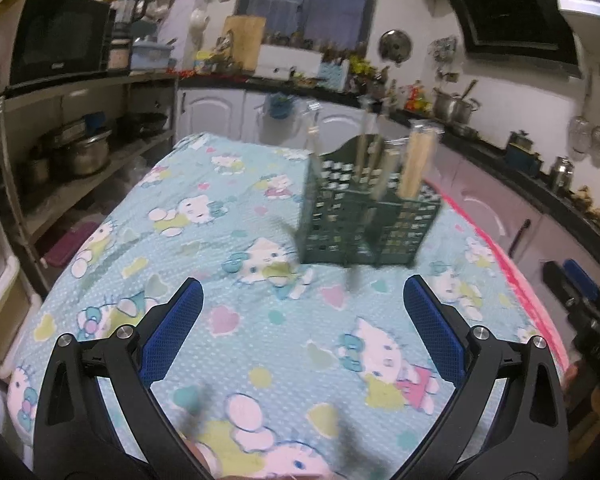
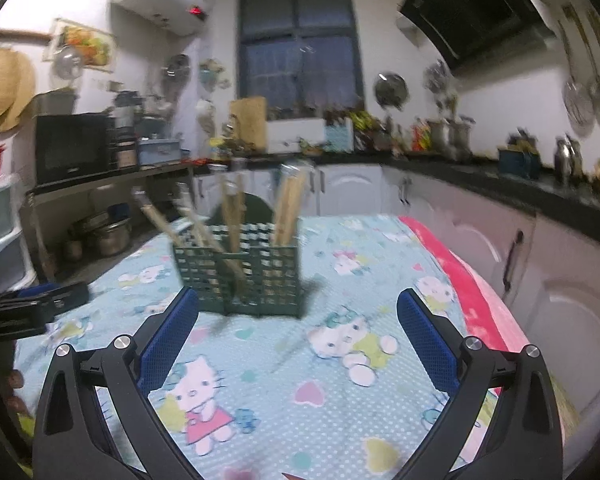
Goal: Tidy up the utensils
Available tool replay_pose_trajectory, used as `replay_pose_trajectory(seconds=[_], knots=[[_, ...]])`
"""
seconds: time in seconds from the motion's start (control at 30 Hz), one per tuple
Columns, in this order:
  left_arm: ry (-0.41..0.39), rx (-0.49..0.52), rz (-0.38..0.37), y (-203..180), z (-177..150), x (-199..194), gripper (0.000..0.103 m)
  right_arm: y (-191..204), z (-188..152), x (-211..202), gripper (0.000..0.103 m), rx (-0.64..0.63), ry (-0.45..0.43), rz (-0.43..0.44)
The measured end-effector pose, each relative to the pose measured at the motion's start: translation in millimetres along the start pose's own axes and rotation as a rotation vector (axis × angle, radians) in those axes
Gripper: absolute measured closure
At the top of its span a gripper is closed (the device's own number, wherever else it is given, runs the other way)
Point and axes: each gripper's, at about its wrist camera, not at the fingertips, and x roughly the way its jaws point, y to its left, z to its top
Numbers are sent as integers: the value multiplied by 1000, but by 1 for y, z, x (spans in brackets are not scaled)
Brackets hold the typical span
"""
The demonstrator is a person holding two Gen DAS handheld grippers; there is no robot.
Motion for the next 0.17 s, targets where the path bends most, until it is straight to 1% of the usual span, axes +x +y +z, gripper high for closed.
replay_pose_trajectory(seconds=[0.03,0.07,0.1,0.17], knots=[[15,-19,20,12,6,8,11,-8,2,7,6,11,22,-27],[28,-31,41,22,11,16,11,-22,5,22,6,38,59,-75],[48,-36,71,31,15,26,11,-34,9,40,6,48,122,-110],[110,-49,147,57,26,60,11,-57,9,75,6,50,243,-182]])
